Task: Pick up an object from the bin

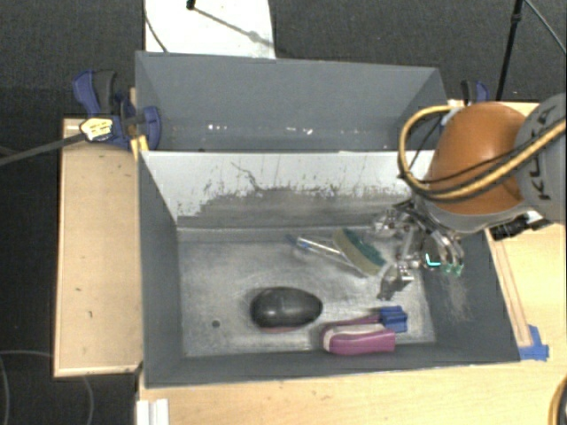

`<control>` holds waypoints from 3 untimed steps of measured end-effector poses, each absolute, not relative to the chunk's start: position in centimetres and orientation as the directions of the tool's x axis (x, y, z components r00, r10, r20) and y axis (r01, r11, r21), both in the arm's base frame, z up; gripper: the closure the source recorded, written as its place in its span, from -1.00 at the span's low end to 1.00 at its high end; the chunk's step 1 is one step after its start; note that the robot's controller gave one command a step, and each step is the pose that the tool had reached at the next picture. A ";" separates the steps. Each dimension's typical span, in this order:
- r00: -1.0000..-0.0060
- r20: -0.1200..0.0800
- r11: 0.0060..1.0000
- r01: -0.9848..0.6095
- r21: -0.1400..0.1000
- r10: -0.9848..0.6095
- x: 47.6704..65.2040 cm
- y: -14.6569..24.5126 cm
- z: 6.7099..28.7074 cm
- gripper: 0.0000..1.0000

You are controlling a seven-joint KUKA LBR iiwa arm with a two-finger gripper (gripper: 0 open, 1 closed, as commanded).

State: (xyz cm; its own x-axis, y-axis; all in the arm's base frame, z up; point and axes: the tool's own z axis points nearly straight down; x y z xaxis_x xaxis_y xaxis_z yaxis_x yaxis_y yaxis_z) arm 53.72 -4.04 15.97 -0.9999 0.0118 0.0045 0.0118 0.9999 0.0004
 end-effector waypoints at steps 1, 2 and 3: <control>-0.998 -0.006 0.998 -0.059 0.001 -0.059 58.7 -0.8 10.5 -1.00; -0.998 -0.006 0.998 -0.058 0.000 -0.058 58.6 -1.0 10.8 1.00; -0.999 -0.011 0.999 -0.041 -0.001 -0.041 59.0 -2.1 21.7 1.00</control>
Offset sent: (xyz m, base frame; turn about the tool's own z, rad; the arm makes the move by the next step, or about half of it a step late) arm 0.0477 0.0302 -0.0525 -0.0707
